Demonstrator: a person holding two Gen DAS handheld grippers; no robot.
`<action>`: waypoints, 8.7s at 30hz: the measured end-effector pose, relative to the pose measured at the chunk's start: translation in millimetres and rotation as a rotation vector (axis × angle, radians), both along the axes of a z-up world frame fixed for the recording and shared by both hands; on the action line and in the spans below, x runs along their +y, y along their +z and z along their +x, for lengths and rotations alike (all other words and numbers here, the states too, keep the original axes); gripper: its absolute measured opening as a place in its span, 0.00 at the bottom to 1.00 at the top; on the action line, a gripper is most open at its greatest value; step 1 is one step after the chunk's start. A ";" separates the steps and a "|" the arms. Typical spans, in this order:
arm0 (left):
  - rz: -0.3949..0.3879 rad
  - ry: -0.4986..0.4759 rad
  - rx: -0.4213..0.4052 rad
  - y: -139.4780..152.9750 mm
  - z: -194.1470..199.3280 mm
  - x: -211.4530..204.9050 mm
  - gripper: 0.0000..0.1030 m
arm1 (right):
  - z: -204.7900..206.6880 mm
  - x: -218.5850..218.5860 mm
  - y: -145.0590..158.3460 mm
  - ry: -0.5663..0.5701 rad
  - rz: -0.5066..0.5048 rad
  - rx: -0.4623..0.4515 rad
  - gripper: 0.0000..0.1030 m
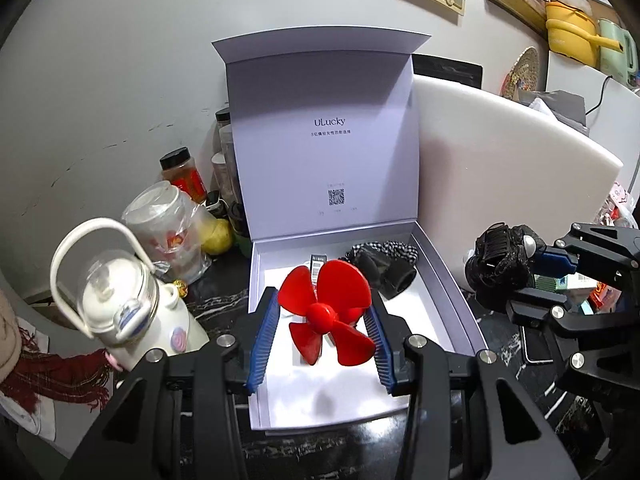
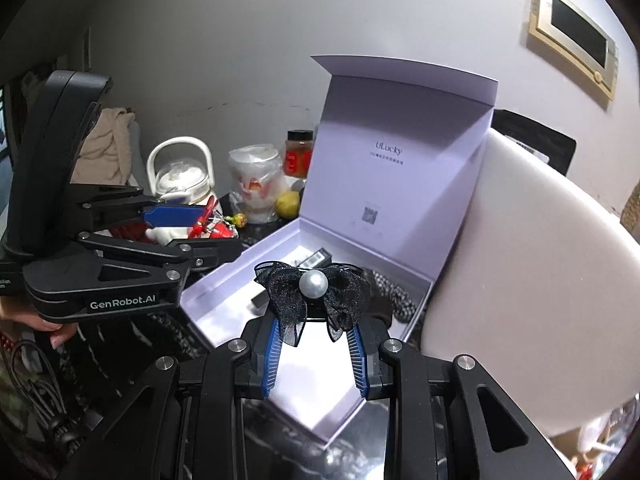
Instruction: Organize rigid objects
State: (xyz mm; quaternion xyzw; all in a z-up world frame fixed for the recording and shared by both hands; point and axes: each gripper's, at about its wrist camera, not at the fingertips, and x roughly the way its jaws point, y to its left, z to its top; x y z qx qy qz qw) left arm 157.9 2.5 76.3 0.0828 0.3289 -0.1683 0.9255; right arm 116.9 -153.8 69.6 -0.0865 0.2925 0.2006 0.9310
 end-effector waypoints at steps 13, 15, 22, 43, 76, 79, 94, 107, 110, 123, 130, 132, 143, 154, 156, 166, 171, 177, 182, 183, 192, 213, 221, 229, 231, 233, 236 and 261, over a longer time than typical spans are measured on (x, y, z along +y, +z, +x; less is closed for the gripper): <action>0.013 0.029 0.003 -4.6 43.0 6.1 0.41 | 45.1 2.3 3.1 0.001 0.014 -0.006 0.28; 0.017 0.037 0.003 -5.9 49.3 7.5 0.41 | 52.6 3.3 4.1 -0.003 0.017 -0.007 0.28; 0.028 0.044 0.032 -19.1 66.5 6.4 0.41 | 75.9 4.1 -2.2 -0.022 0.030 0.010 0.28; 0.085 -0.003 0.169 -80.9 77.8 -14.9 0.41 | 95.3 2.6 -69.8 -0.046 -0.026 0.199 0.28; 0.114 -0.012 0.226 -114.6 71.4 -24.1 0.42 | 87.6 1.5 -103.9 -0.063 -0.059 0.309 0.32; 0.107 -0.005 0.234 -114.7 72.1 -22.2 0.42 | 88.8 2.3 -103.1 -0.066 -0.055 0.312 0.32; 0.108 0.031 0.208 -100.0 62.1 -16.0 0.59 | 78.9 -1.2 -84.3 -0.103 -0.048 0.280 0.56; 0.134 0.061 0.153 -83.8 46.6 -15.5 0.79 | 62.4 -10.3 -65.2 -0.131 -0.047 0.242 0.61; 0.124 0.068 0.158 -81.9 43.1 -13.6 0.79 | 61.5 -11.2 -63.4 -0.126 -0.042 0.238 0.65; 0.115 0.115 0.145 -68.5 28.6 2.4 0.79 | 56.1 -7.6 -56.8 -0.116 -0.047 0.216 0.98; 0.107 0.129 0.113 -53.3 15.5 6.8 0.79 | 43.6 -5.9 -41.2 -0.125 -0.056 0.177 0.98; 0.106 0.136 0.105 -47.8 10.5 8.7 0.79 | 38.7 -5.9 -36.2 -0.128 -0.053 0.164 0.98; 0.078 0.173 0.040 -18.7 -20.5 14.6 0.79 | 3.5 -10.3 -6.8 -0.146 -0.031 0.079 0.98; 0.072 0.178 -0.011 -2.1 -58.4 15.8 0.89 | -37.9 -14.4 7.8 -0.156 -0.024 0.024 0.99; 0.067 0.172 -0.011 -0.9 -65.8 15.9 0.89 | -44.7 -14.3 9.3 -0.157 -0.024 0.017 0.99; 0.039 0.174 -0.038 9.6 -99.7 16.9 0.89 | -77.9 -14.5 12.6 -0.155 -0.014 -0.003 0.99; 0.031 0.173 -0.054 11.2 -112.4 15.6 1.00 | -91.3 -14.7 11.4 -0.149 -0.003 -0.003 0.99; 0.031 0.167 -0.058 8.6 -121.8 13.0 1.00 | -95.9 -18.2 1.0 -0.159 0.008 0.027 0.99; 0.026 0.157 -0.032 2.5 -126.8 11.7 1.00 | -98.4 -24.8 -4.6 -0.171 0.020 0.044 0.99; 0.028 0.158 -0.030 1.6 -127.4 11.3 1.00 | -98.6 -25.6 -5.4 -0.173 0.020 0.045 0.99; 0.020 0.151 0.004 -8.9 -132.7 11.4 1.00 | -101.5 -26.7 -13.4 -0.172 0.008 0.063 0.99; 0.039 0.153 0.028 -14.0 -132.8 13.8 1.00 | -97.3 -18.9 -20.6 -0.154 -0.027 0.075 0.99; 0.045 0.162 0.035 -15.1 -131.1 14.4 1.00 | -95.5 -18.3 -23.1 -0.155 -0.028 0.078 0.99; 0.052 0.161 0.041 -17.6 -130.1 13.3 1.00 | -94.1 -19.2 -26.9 -0.156 -0.033 0.084 0.99; 0.052 0.159 0.041 -18.0 -130.2 12.4 1.00 | -93.9 -19.1 -26.8 -0.158 -0.034 0.085 0.99; 0.052 0.157 0.042 -18.3 -130.5 11.8 1.00 | -94.2 -19.3 -27.1 -0.158 -0.035 0.086 0.99; 0.053 0.156 0.042 -18.5 -130.8 11.7 1.00 | -94.0 -19.6 -27.4 -0.159 -0.036 0.087 0.99; 0.058 0.162 0.051 -22.8 -130.5 13.4 1.00 | -93.7 -18.6 -30.5 -0.157 -0.047 0.097 0.99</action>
